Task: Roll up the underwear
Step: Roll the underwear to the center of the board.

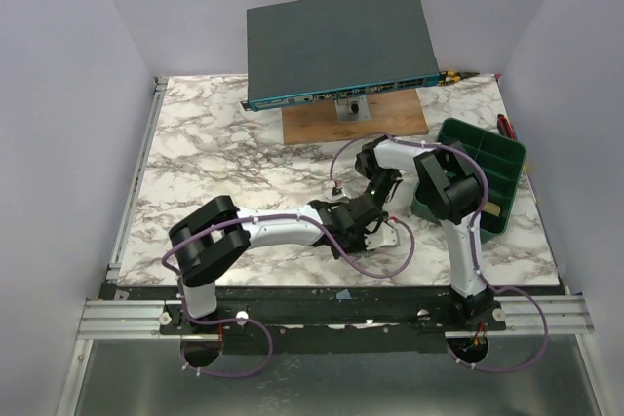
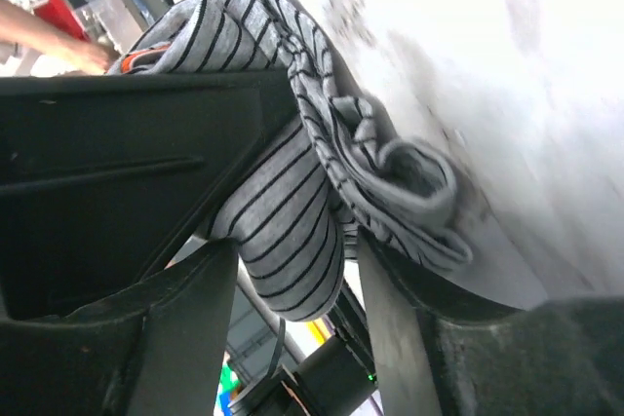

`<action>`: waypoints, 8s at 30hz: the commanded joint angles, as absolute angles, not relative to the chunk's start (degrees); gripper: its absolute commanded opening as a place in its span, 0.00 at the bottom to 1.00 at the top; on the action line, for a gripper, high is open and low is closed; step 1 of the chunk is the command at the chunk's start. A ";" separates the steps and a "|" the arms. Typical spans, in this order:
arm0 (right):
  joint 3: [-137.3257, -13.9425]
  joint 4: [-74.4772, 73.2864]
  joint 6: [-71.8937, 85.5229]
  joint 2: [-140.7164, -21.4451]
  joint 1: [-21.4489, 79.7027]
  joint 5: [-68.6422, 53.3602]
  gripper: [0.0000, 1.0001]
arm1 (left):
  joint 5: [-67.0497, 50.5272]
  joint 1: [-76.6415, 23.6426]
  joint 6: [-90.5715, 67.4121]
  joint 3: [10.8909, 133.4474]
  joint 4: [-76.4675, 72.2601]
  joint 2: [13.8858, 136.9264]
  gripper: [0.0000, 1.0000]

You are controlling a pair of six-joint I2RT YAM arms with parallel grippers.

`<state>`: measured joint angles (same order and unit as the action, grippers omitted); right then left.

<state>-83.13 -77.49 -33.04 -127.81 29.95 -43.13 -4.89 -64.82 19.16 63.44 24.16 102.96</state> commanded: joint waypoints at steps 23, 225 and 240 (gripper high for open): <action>-88.83 -69.36 -45.14 -127.01 21.09 -26.04 0.71 | -15.37 -60.90 17.34 64.42 22.99 114.17 0.00; -30.17 -20.94 -48.95 -76.60 45.16 -9.41 0.64 | -43.21 -44.82 8.13 84.68 42.84 137.41 0.00; -30.89 -21.01 -49.31 -82.69 45.09 -10.88 0.23 | -46.87 -43.51 7.38 85.63 44.21 138.80 0.00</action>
<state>-34.57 -17.54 -47.77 -77.17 44.95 -11.84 -64.38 -43.42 3.01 88.86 43.40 132.16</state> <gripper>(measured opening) 0.404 0.260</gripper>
